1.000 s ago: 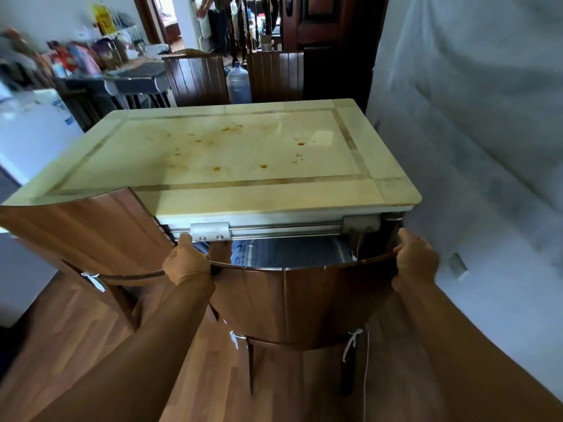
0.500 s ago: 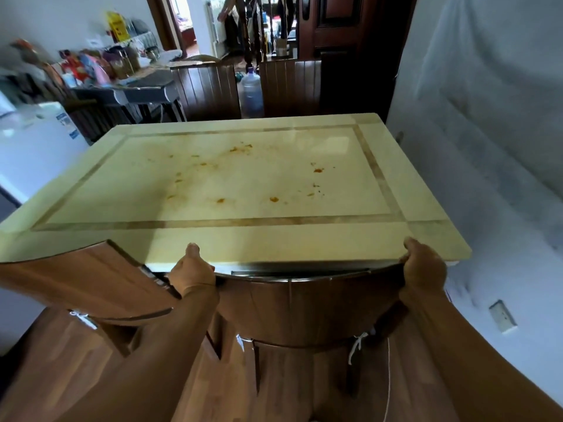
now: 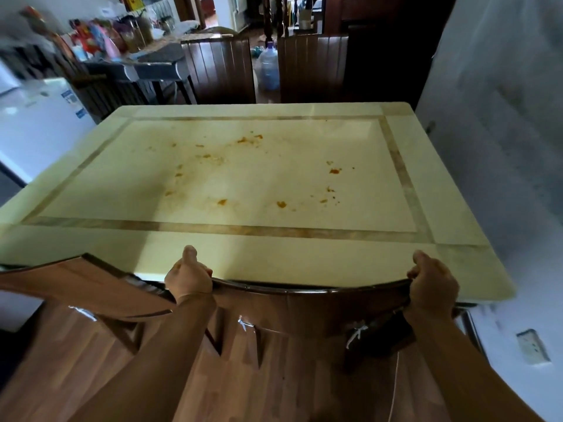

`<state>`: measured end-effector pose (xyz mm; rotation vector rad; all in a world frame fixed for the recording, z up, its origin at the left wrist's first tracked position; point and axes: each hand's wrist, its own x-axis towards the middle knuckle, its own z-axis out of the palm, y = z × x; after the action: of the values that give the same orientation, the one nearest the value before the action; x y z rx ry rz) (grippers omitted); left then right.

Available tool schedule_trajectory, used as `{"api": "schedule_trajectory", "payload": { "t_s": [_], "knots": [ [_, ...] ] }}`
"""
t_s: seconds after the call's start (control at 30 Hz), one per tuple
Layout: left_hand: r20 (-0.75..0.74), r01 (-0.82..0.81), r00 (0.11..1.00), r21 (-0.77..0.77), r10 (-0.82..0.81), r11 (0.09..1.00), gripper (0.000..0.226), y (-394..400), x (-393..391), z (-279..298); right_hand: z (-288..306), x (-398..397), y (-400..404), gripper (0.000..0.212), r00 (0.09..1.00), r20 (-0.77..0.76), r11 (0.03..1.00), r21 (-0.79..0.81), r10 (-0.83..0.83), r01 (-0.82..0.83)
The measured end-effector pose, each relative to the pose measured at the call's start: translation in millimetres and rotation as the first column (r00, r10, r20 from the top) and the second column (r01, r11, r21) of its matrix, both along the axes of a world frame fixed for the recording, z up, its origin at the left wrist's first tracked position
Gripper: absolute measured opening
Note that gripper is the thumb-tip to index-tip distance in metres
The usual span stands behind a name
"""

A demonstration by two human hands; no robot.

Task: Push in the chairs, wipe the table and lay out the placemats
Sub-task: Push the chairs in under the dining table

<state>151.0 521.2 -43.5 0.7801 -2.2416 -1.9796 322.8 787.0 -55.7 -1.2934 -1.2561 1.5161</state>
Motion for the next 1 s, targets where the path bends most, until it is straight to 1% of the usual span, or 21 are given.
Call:
{"api": "schedule_trajectory", "payload": {
  "t_s": [0.07, 0.17, 0.2, 0.3, 0.33, 0.37, 0.43, 0.47, 0.5, 0.57, 0.63, 0.73, 0.9, 1.0],
  "knots": [
    [-0.023, -0.010, 1.000, -0.032, 0.009, 0.999, 0.050, 1, 3, 1, -1, 0, -1, 0.035, 1.000, 0.007, 1.000, -0.006, 0.005, -0.005],
    [-0.035, -0.020, 0.999, -0.029, 0.019, 0.999, 0.047, 3, 12, 5, 5, 2, -4, 0.034, 0.998, 0.048, 0.999, 0.019, 0.036, -0.037],
    [-0.049, -0.006, 0.999, -0.050, 0.004, 0.999, 0.045, 2, 17, 7, 6, 5, -6, 0.031, 0.996, 0.075, 0.998, 0.038, 0.055, -0.058],
    [-0.116, 0.068, 0.989, -0.187, -0.091, 0.980, 0.034, 0, 30, 14, 18, 14, -19, 0.015, 0.981, 0.165, 0.986, 0.118, 0.098, -0.118],
    [-0.151, 0.096, 0.980, -0.228, -0.133, 0.969, 0.031, 1, 34, 17, 20, 17, -22, 0.021, 0.971, 0.203, 0.976, 0.153, 0.123, -0.156],
    [-0.188, 0.134, 0.965, -0.253, -0.184, 0.958, 0.029, 0, 40, 21, 24, 21, -28, 0.030, 0.957, 0.244, 0.960, 0.192, 0.156, -0.205],
    [-0.251, 0.207, 0.928, -0.266, -0.275, 0.942, 0.027, 1, 53, 31, 31, 27, -39, 0.047, 0.917, 0.351, 0.906, 0.296, 0.191, -0.302],
    [-0.279, 0.241, 0.908, -0.265, -0.314, 0.934, 0.027, 2, 61, 37, 35, 31, -45, 0.052, 0.898, 0.391, 0.871, 0.350, 0.200, -0.346],
    [-0.307, 0.269, 0.887, -0.265, -0.345, 0.926, 0.027, 4, 69, 42, 38, 34, -52, 0.054, 0.890, 0.401, 0.841, 0.385, 0.220, -0.381],
    [-0.353, 0.331, 0.844, -0.250, -0.404, 0.910, 0.027, 11, 90, 54, 47, 42, -68, 0.053, 0.901, 0.336, 0.818, 0.411, 0.274, -0.402],
    [-0.390, 0.415, 0.801, -0.187, -0.455, 0.891, 0.027, 24, 112, 66, 57, 54, -80, 0.047, 0.922, 0.220, 0.841, 0.383, 0.320, -0.383],
    [-0.437, 0.516, 0.747, -0.092, -0.501, 0.851, 0.024, 45, 137, 76, 69, 72, -87, 0.037, 0.940, 0.112, 0.868, 0.361, 0.322, -0.340],
    [-0.441, 0.651, 0.678, -0.010, -0.588, 0.759, 0.015, 82, 168, 86, 86, 101, -74, 0.024, 0.967, 0.065, 0.871, 0.423, 0.247, -0.251],
    [-0.447, 0.704, 0.634, -0.005, -0.631, 0.710, 0.012, 105, 183, 92, 98, 114, -58, 0.022, 0.973, 0.031, 0.869, 0.443, 0.230, -0.220]
  ]
}}
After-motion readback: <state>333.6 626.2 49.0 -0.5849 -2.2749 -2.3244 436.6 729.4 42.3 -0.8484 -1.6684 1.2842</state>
